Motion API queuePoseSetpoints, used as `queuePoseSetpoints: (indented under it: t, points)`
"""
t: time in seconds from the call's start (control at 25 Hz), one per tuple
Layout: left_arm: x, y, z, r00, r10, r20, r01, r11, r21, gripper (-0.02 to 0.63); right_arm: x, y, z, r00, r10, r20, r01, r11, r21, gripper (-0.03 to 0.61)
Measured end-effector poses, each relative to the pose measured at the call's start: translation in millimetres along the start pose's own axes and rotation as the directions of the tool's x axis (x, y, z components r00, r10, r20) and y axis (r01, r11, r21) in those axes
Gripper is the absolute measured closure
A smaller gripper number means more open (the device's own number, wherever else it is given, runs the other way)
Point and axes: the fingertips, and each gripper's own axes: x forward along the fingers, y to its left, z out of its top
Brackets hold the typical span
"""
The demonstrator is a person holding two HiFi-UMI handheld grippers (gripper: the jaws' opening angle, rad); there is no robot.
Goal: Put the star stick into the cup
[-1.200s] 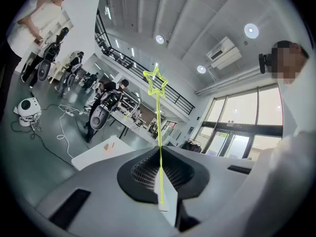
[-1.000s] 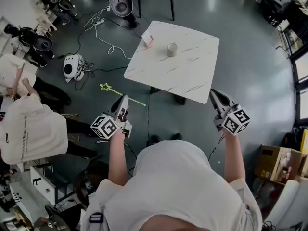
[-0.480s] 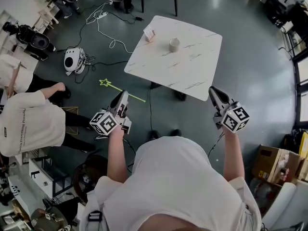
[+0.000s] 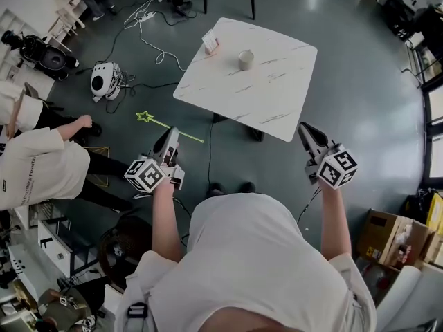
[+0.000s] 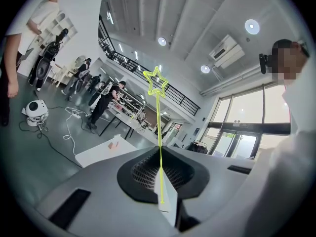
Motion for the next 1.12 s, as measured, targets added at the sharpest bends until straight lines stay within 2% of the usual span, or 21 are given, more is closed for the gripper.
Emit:
queuePoseSetpoints:
  t: [0.48,1.12]
  points:
    - [-2.5,-31.8,-34.1,0.999,0.040,0.015,-0.040,0.999,-0.009,0.591,-22.1,-23.9,-10.2,0.999,0.040,-0.012,-0.040,0.999,0.024,0.552]
    - [17.8,-41.8,-36.9,0.999,0.043,-0.012,-0.043,0.999,0.005,0.591,-20.6,-39.3,-15.2,0.999,0.043,-0.006,-0.043,0.997,0.072,0.552]
